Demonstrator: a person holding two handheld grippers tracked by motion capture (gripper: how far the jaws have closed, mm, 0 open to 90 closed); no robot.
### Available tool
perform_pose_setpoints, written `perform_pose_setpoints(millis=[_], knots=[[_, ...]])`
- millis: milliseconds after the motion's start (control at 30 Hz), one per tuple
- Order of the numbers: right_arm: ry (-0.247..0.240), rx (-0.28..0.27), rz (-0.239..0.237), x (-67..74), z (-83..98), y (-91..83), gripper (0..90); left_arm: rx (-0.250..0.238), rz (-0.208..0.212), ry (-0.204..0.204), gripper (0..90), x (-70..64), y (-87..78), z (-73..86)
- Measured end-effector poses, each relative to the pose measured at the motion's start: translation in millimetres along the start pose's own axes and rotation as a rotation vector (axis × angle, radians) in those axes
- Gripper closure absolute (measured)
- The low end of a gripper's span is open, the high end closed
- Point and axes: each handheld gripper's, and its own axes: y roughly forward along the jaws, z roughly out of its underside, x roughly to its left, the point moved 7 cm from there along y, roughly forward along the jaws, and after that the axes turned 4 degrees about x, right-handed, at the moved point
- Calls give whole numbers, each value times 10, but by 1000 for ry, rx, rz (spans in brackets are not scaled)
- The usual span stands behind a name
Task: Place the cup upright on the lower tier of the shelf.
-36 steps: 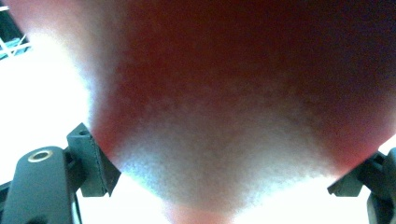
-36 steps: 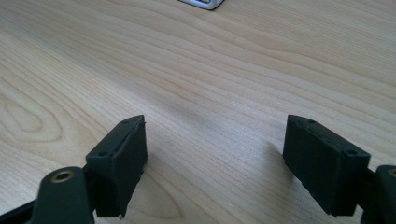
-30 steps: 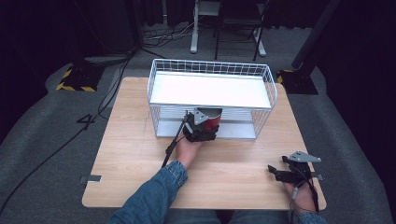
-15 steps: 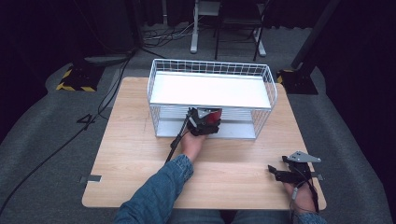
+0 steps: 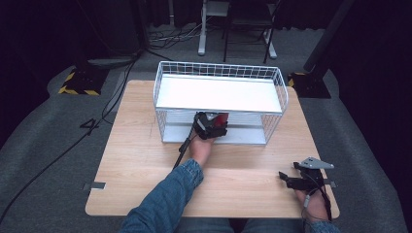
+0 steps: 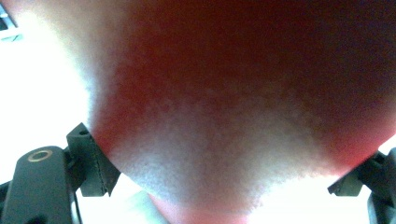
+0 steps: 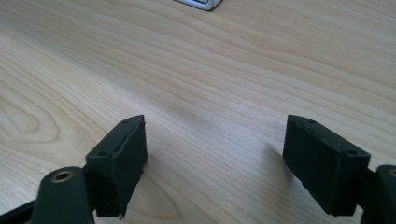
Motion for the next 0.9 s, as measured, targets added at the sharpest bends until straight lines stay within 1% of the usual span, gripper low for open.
perform_pose_setpoints(millis=[33, 67, 100, 133, 167, 200, 333, 567, 600, 633, 667, 700, 733, 767, 800, 833, 867, 900], knots=[[0, 0, 0, 0, 0, 0, 224, 10, -8, 18, 168, 6, -2, 4], [1, 1, 0, 0, 0, 0, 224, 12, -13, 25, 168, 4, -1, 6], [2, 1, -1, -1, 1, 0, 224, 37, -24, 58, 168, 28, -15, 21], [1, 1, 0, -2, 1, 1, 224, 11, -11, 28, 167, -2, 1, 7], [1, 1, 0, -2, 1, 1, 224, 52, 6, 90, 167, 29, -11, 27], [2, 1, -1, -1, 0, 1, 224, 15, 0, 31, 167, -8, 2, 11], [1, 1, -2, -4, 1, 1, 224, 11, -1, 35, 166, -10, 4, 11], [1, 1, -1, -1, 1, 0, 224, 3, 11, 40, 156, -1, 8, 10], [1, 1, 0, -1, 1, 0, 224, 30, -5, 68, 150, 32, -11, 23], [1, 1, 0, -1, 1, 0, 224, 30, -5, 68, 145, 32, -11, 23], [0, 2, -2, -3, 2, 0, 224, 20, -9, 54, 140, 28, -8, 19], [0, 2, -2, -3, 2, 0, 224, -5, 2, 24, 140, 3, 4, 5], [0, 2, -2, -3, 1, 0, 224, -21, 2, -5, 127, -16, 4, -1], [0, 2, -2, -3, 2, 0, 224, -4, -22, 0, 99, 5, -10, 12], [1, 1, -1, -1, 1, 0, 224, -16, -6, -6, 54, -10, 2, 4], [0, 0, 0, 0, 0, 0, 224, -4, 21, 13, 11, -14, 0, 11], [0, 0, 0, 0, 0, 0, 224, -27, 51, -11, 0, -51, 7, -2], [-1, 0, 1, 0, 0, 0, 224, -14, 50, 0, 0, -43, -15, 8]])
